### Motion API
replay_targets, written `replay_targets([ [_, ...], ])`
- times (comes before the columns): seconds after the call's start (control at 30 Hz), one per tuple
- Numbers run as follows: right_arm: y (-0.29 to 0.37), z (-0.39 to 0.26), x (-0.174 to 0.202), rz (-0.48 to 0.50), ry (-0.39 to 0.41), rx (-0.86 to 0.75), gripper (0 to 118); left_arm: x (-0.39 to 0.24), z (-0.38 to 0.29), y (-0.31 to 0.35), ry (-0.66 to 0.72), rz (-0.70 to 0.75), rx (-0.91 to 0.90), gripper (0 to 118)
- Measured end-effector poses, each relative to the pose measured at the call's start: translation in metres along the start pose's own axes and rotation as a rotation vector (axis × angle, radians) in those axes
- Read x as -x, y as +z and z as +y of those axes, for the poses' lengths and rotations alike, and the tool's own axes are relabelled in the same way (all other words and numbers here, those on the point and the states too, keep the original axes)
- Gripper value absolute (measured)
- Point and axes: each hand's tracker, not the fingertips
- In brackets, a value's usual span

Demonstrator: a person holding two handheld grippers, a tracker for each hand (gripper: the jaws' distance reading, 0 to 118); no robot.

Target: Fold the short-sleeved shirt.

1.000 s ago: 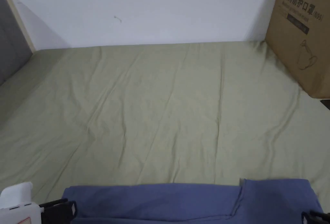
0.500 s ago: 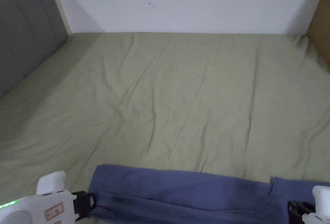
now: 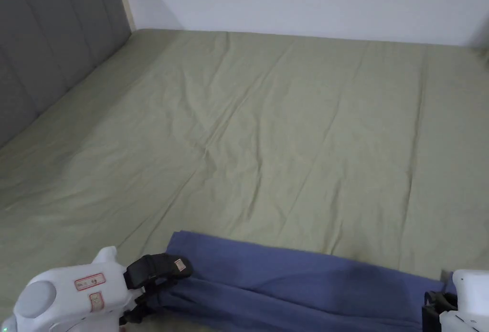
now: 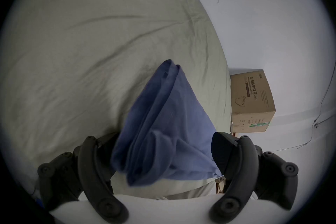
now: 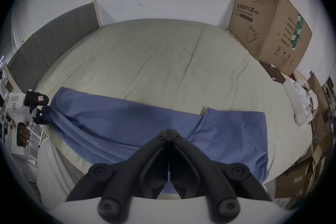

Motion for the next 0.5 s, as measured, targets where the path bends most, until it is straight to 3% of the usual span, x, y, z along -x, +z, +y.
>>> replay_targets([
  [0.03,-0.001,0.001,0.0,0.0,0.002,0.005,0,0.001,0.002,-0.005,0.001,0.016,-0.003,99],
  [0.07,-0.002,0.001,0.0,0.0,0.002,0.01,0,-0.001,0.004,-0.007,-0.032,0.021,0.0,84],
  [0.1,-0.001,0.001,0.001,-0.004,-0.002,0.011,0,-0.004,0.005,-0.007,-0.046,0.023,-0.006,56],
  [0.13,-0.002,0.001,0.001,-0.005,-0.003,0.015,0,-0.006,0.006,-0.007,-0.055,0.035,-0.009,12],
  [0.2,-0.003,0.001,0.0,-0.004,-0.009,0.019,0,-0.003,0.008,-0.007,-0.092,0.146,-0.023,8],
  [0.27,-0.005,0.001,0.0,-0.006,-0.01,0.023,0,0.011,0.01,-0.019,0.012,0.038,0.032,8],
  [0.5,0.001,-0.002,-0.015,-0.017,-0.063,0.021,0,-0.041,-0.002,0.0,-0.184,0.128,-0.035,8],
])
